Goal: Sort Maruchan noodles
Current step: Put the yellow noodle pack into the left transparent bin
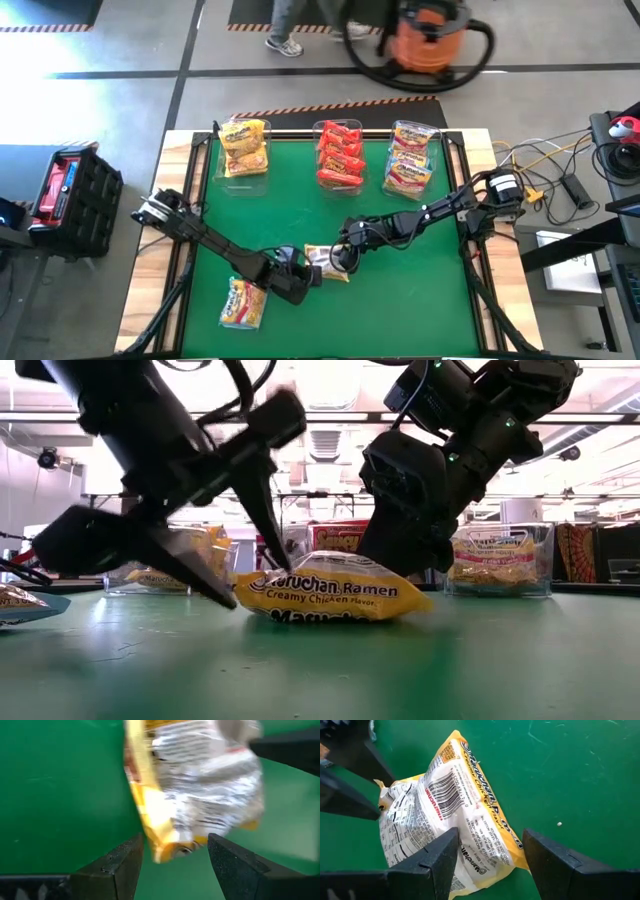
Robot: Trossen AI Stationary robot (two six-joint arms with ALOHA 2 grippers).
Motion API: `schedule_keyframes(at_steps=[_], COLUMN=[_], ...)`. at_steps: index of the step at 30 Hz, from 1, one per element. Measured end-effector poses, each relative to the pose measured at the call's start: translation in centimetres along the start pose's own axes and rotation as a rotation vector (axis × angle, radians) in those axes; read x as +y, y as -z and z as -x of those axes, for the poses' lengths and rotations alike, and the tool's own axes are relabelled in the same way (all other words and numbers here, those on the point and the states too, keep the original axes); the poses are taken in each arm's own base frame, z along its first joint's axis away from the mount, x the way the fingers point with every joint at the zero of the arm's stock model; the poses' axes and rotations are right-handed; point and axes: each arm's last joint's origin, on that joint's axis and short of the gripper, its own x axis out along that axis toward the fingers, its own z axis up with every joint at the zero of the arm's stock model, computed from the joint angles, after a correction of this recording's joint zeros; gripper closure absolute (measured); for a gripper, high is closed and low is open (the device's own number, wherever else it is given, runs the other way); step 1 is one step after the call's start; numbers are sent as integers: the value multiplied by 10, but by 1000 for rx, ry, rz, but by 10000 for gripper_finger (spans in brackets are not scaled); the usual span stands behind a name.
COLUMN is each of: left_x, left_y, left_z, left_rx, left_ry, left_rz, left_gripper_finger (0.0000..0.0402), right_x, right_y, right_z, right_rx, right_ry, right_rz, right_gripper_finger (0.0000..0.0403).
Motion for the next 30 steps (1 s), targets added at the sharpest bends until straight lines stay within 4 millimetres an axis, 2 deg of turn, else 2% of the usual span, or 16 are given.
schedule_keyframes(at_steps=[6,12,25,30], left_x=[7,5,5,5], left_y=[3,6,2,1], left_z=[-17,-31,-32,-31], left_rx=[-64,-178,-287,-294], left_ry=[4,122,167,170], left_rz=[141,221,223,217], left_gripper_finger=[196,196,196,211], right_x=[-1,-1,-2,-2], right_y=[0,0,1,1], right_z=[0,0,0,0], right_rx=[0,0,6,9], right_ry=[10,14,19,17], right_rz=[3,9,12,12], right_gripper_finger=[195,195,195,195])
